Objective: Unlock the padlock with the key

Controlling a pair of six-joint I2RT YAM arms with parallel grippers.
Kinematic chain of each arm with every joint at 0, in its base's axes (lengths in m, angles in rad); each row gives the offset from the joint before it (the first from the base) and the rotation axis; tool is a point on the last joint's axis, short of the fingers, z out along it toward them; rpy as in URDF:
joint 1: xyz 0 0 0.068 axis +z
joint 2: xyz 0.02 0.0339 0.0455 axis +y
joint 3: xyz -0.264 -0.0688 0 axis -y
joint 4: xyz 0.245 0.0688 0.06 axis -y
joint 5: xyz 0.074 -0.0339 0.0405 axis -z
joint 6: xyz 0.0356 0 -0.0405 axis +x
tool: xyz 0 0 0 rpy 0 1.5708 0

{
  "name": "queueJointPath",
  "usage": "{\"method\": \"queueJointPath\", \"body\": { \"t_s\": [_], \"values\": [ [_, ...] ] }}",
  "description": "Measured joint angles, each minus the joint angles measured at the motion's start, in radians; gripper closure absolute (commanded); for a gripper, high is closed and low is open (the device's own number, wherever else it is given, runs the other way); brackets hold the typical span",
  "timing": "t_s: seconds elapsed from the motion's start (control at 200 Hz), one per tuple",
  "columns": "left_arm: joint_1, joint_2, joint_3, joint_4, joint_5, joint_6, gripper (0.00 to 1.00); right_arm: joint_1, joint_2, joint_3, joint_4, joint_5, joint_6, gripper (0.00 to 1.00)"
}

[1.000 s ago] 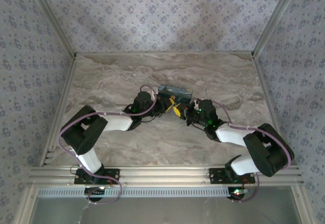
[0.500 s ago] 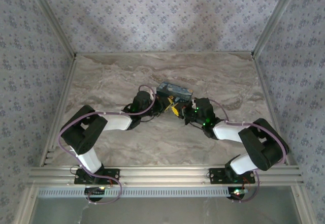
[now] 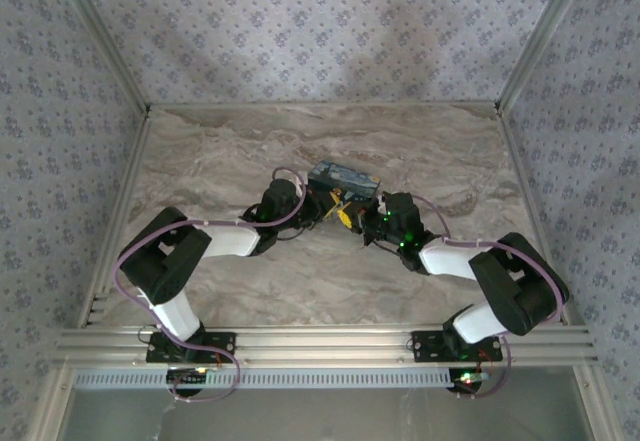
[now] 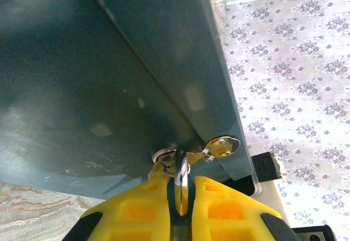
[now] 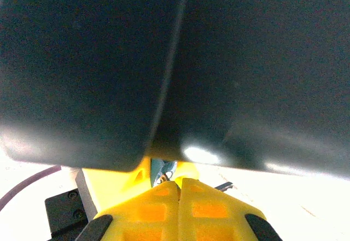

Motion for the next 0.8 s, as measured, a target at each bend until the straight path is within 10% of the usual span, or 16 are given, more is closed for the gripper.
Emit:
{"method": "queueJointPath", "body": {
  "t_s": [0.48,0.799],
  "values": [
    [0.039,-0.034,-0.039,-0.059,0.1,0.041,1.0,-0.023,-0.136,-0.077,-0.016,0.019,-0.066,0.66],
    [0.049,-0.034,-0.042,-0.101,0.111,0.049,1.0,-0.032,-0.415,-0.082,-0.343,0.039,-0.253,0.68]
  ]
}}
